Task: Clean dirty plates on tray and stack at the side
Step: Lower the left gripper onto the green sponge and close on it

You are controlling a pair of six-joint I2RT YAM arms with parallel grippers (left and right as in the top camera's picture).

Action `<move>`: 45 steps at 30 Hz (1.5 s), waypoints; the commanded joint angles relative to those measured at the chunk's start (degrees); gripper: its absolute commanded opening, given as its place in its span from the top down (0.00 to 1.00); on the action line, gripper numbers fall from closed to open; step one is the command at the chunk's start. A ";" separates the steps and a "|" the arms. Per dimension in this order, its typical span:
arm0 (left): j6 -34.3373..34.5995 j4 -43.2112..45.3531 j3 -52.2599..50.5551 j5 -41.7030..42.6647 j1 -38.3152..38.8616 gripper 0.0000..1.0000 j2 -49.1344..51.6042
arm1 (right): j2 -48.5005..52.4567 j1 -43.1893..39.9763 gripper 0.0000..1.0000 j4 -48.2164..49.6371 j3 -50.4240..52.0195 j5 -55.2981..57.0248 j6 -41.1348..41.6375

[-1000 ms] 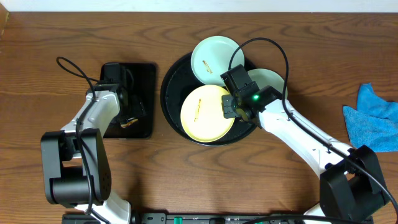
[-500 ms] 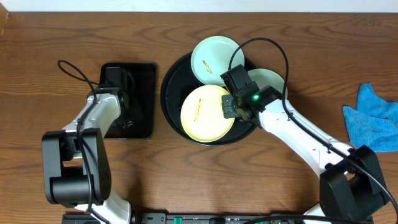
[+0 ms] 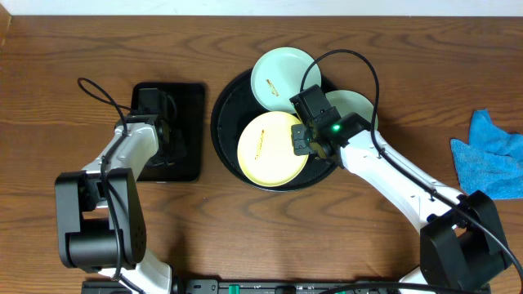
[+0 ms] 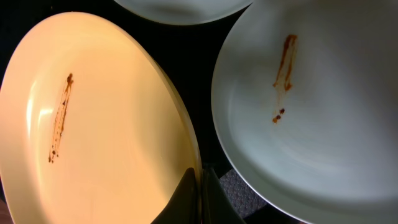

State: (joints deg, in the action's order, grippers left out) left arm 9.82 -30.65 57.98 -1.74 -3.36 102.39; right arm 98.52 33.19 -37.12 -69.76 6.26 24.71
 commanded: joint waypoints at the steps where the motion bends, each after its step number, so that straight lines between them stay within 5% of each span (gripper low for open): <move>1: -0.33 1.64 -0.33 -0.28 -0.22 0.26 0.81 | 0.07 0.26 0.99 0.07 -0.63 0.59 -0.79; 14: -0.09 12.81 -0.39 -0.50 -0.22 0.21 0.83 | 0.07 0.26 0.99 0.09 -0.61 0.61 -0.79; 30: -0.13 14.64 -2.34 -0.50 -0.22 0.27 1.31 | 0.07 0.26 0.99 0.09 -0.61 0.61 -0.79; 33: -0.13 16.41 -3.23 -0.50 -0.22 0.50 1.36 | 0.07 0.26 0.99 0.09 -0.61 0.59 -0.79; 36: -0.13 16.92 -3.23 -0.48 -0.22 0.90 1.36 | 0.07 0.26 0.99 0.09 -0.61 0.59 -0.79; 39: -0.15 17.14 -3.23 -0.50 -0.22 0.92 1.36 | 0.07 0.26 0.99 0.09 -0.63 0.61 -0.79; 41: -0.15 17.31 -3.23 -0.50 -0.22 0.85 1.36 | 0.07 0.26 0.99 0.07 -0.63 0.59 -0.79; 43: -0.13 17.22 -3.23 -0.48 -0.22 0.37 1.36 | 0.07 0.26 0.99 0.09 -0.63 0.59 -0.79; 45: -0.13 16.35 -3.23 -0.48 -0.22 0.25 1.33 | 0.07 0.26 0.99 0.07 -0.63 0.59 -0.79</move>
State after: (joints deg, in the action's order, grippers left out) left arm 10.04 -13.58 55.66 -2.07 -3.38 102.59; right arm 98.52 33.19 -37.10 -69.76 6.26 24.71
